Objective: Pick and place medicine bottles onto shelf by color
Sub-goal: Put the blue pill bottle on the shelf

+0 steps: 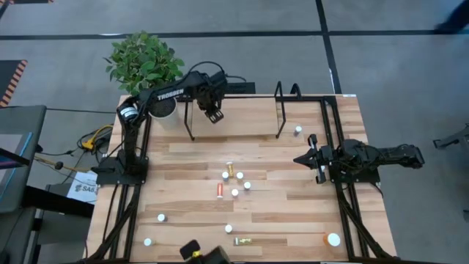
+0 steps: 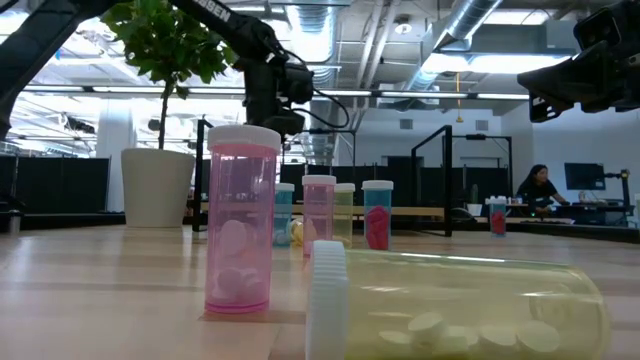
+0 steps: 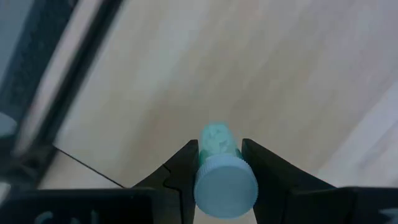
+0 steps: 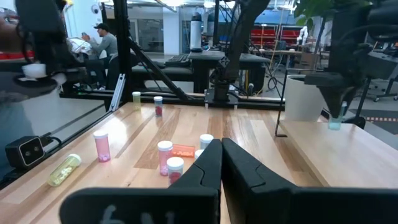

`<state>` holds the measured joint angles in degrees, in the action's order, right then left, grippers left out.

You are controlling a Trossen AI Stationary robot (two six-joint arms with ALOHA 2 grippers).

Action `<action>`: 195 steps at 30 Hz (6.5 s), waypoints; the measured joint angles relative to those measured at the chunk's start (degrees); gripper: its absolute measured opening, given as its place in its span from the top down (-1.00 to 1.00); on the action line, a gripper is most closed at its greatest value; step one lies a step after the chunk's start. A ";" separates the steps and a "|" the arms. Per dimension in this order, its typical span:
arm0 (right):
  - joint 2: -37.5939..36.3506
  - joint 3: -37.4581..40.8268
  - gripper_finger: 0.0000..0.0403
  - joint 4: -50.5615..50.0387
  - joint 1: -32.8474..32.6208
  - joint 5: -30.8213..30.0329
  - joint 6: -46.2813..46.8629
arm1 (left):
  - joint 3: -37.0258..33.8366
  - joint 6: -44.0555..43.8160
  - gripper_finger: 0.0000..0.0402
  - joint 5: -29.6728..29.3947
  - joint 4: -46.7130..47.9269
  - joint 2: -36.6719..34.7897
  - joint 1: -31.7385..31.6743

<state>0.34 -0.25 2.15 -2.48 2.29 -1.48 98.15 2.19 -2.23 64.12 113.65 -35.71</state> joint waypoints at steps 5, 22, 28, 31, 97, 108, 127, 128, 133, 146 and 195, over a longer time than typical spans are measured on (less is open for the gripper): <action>0.02 0.00 0.87 0.00 0.00 0.02 0.00 | -0.02 5.25 0.51 -0.40 -0.14 0.00 -2.08; 0.00 -0.01 0.87 0.00 0.00 0.02 0.00 | -0.02 33.53 0.51 -5.40 0.49 0.00 -3.05; 0.00 -0.01 0.87 0.00 0.00 0.01 0.00 | 0.05 36.87 0.51 -4.69 1.44 1.81 -3.35; 0.01 -0.02 0.87 0.00 0.00 0.01 0.00 | 0.05 37.29 0.51 -4.35 1.47 3.05 -3.45; 0.02 -0.01 0.87 0.00 0.00 -0.13 0.00 | 7.60 38.06 0.07 -7.86 4.23 -0.29 -0.99; 0.01 -0.01 0.87 0.00 0.00 -0.16 0.00 | 13.89 32.48 0.07 -1.37 4.34 -0.29 4.06; 0.02 -0.02 0.87 0.00 0.00 -0.16 0.00 | 13.99 8.53 0.07 3.19 5.33 -0.27 27.51; 0.02 -0.02 0.87 0.00 -0.01 -0.16 0.00 | 13.99 7.23 0.07 3.52 6.49 -0.27 28.71; 0.00 0.00 0.87 0.00 -0.02 -0.16 0.00 | 13.99 -0.23 0.07 3.49 13.92 -0.24 34.32; 0.02 -0.01 0.87 0.00 0.00 -0.16 0.00 | 5.45 -10.04 0.07 0.79 15.61 -0.22 42.86; 0.09 0.00 0.87 -0.04 0.00 -0.20 0.00 | -34.64 -1.35 0.07 -1.13 -38.68 -15.06 40.21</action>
<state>0.43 -0.25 2.11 -2.48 2.09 -1.48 63.50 0.84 -3.36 25.43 98.59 4.50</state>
